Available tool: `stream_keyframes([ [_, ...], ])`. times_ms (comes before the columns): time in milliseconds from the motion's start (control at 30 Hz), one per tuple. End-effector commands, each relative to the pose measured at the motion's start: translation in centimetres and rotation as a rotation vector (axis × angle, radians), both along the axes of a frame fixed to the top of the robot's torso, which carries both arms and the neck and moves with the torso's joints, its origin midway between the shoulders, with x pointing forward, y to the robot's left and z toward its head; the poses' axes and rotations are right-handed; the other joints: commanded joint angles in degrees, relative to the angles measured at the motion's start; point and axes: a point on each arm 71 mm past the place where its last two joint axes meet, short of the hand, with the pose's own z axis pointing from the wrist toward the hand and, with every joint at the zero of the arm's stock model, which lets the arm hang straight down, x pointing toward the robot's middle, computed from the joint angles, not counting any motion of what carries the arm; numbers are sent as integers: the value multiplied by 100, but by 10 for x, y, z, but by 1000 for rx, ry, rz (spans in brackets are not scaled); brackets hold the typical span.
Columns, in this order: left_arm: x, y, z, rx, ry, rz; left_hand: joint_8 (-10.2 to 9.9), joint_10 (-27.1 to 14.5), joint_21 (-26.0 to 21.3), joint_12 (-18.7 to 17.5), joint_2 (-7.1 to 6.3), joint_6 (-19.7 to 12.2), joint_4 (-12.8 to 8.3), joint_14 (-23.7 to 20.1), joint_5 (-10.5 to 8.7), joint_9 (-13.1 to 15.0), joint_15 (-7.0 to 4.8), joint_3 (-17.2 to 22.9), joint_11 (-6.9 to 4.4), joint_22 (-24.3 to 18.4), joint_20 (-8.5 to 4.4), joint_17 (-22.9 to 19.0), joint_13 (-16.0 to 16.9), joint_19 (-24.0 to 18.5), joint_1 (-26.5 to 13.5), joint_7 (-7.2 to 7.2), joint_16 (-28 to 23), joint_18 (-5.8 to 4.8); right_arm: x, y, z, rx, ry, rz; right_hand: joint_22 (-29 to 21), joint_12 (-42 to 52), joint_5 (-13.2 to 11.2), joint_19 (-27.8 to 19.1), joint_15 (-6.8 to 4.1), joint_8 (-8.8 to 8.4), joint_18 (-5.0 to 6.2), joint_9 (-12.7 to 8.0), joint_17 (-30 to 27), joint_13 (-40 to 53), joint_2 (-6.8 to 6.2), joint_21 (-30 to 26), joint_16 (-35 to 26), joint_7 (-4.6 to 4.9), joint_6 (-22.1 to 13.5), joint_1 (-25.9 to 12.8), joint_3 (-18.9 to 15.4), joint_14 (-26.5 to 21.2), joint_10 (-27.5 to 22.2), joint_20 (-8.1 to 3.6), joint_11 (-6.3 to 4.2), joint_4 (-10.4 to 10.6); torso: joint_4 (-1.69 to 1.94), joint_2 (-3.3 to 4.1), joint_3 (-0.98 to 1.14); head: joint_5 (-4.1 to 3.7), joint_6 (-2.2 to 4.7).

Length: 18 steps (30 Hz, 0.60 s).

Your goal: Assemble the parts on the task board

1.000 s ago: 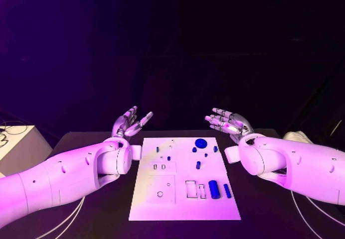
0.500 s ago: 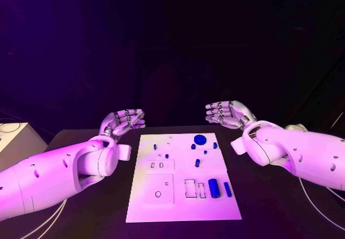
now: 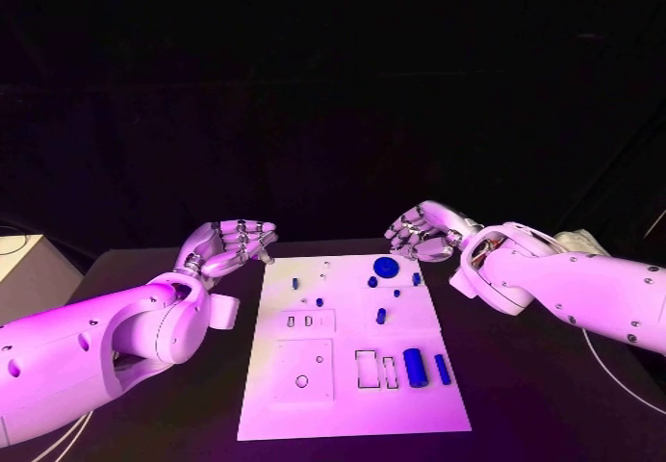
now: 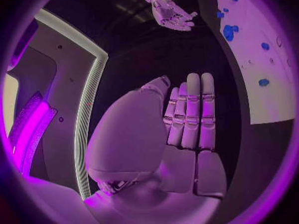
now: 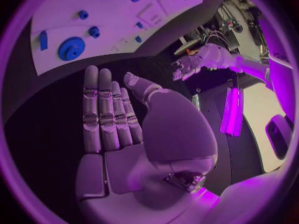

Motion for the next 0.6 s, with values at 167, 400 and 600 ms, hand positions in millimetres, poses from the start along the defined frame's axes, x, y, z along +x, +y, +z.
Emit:
stream_keyframes([
  [167,-8,-14,7,25,-4,-101,48,184,486,45,-106,166,-4,-14,-11,127,-46,148,-63,322,-18,302,56,-139,-98,-43,472,71,0,11,-4,-343,-70,17,5515,-41,4,1630,-256,-32,-627,277,3338,121,-565,4685,3902,-188,308,-254,536,964,518,-280,-226,326,91,166,-16,-103,-15],
  [400,-10,-17,11,38,-1,-113,48,209,673,43,-181,130,5,56,-27,184,-65,142,-82,426,-36,390,73,-84,-266,-70,633,80,2,25,-6,-420,-94,25,6078,-53,-1,1753,-213,-78,-709,371,4049,60,-679,5078,4710,-174,209,-316,507,961,239,-218,-168,426,148,238,-35,-149,-36],
  [600,-12,-19,13,43,2,-121,44,203,823,35,-219,101,7,59,-30,221,-68,145,-83,505,-49,445,83,-11,-353,-75,724,81,4,33,-12,-457,-95,24,6170,-51,-1,1764,-210,-104,-719,410,4232,40,-698,5144,4939,-180,159,-329,372,945,30,-162,-150,460,180,276,-51,-172,-6],
])
